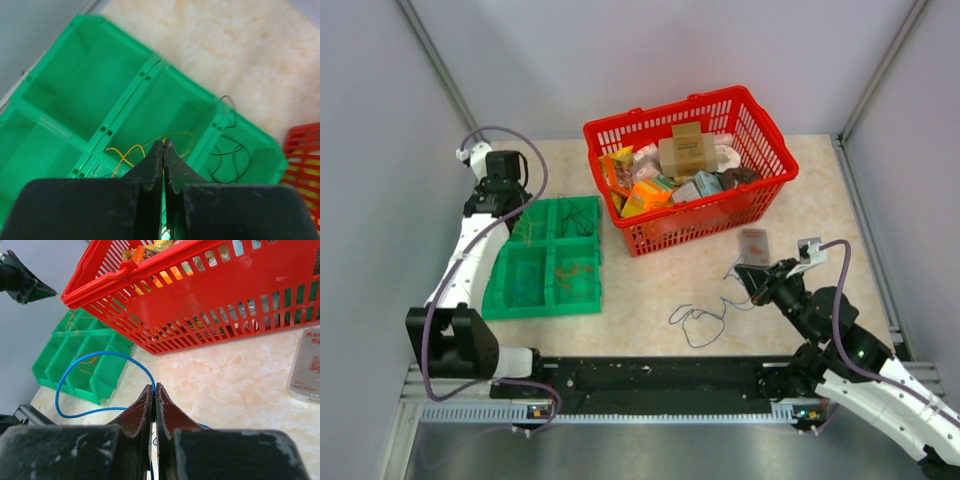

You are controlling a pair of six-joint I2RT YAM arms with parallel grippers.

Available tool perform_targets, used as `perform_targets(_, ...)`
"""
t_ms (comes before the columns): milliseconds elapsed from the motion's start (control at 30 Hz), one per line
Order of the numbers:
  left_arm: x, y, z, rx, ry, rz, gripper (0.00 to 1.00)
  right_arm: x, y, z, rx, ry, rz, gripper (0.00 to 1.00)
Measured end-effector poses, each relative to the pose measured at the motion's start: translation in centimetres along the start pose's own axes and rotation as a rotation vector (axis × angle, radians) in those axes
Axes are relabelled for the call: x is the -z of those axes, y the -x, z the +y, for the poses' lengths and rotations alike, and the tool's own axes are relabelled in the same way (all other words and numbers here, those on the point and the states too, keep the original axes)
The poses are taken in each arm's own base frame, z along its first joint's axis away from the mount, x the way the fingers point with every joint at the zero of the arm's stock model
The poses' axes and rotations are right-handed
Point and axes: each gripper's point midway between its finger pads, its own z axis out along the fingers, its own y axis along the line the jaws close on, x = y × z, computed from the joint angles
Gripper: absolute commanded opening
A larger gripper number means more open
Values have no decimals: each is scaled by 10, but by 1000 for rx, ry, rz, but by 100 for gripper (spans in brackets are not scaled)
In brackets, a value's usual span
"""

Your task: Untangle the cables

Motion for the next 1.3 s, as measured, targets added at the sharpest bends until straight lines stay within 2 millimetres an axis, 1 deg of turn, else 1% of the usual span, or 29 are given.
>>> perform_targets(67, -10, -17, 10, 25, 44, 47, 0, 0, 0, 0, 3, 0, 1, 0)
perform_targets(167, -16, -35, 20, 61, 86, 84, 0, 0, 0, 0, 7, 0, 1, 0)
perform_targets(200, -18, -39, 24, 74, 98, 93, 5, 0, 0, 0, 7, 0, 1, 0)
perform_targets(233, -20, -43, 26, 85, 101, 104, 15, 0, 0, 0, 7, 3, 2, 0)
perform_targets(333, -26, -48, 31, 129, 112, 132, 48, 1, 0, 3, 8, 14, 10, 0)
perform_targets(400, -31, -50, 36, 163, 125, 147, 66, 1, 1, 6, 13, 25, 16, 0)
perform_targets(433, -32, -50, 37, 180, 129, 151, 70, 1, 2, 8, 17, 32, 21, 0)
perform_targets(500, -31, -48, 39, 203, 131, 151, 83, 1, 2, 13, 32, 47, 38, 0)
perform_targets(600, -25, -46, 36, 222, 106, 149, 84, -2, 2, 21, 56, 73, 68, 0)
perform_targets(733, -6, -43, 32, 229, 37, 144, 84, -5, -1, 29, 84, 104, 112, 0)
perform_targets(800, 2, -45, 33, 225, 11, 142, 81, -7, -5, 31, 93, 111, 130, 0)
perform_targets(867, 5, -53, 35, 222, 0, 156, 79, -8, -8, 32, 95, 118, 144, 0)
perform_targets(1033, -4, -71, 42, 243, 36, 202, 78, -10, -12, 37, 92, 143, 164, 0)
perform_targets(1133, -8, -74, 47, 263, 64, 201, 77, -10, -12, 38, 91, 148, 163, 0)
perform_targets(1233, -17, -74, 52, 282, 100, 191, 73, -9, -12, 38, 91, 150, 162, 0)
perform_targets(1300, -25, -78, 56, 298, 129, 205, 70, -9, -10, 39, 89, 153, 156, 0)
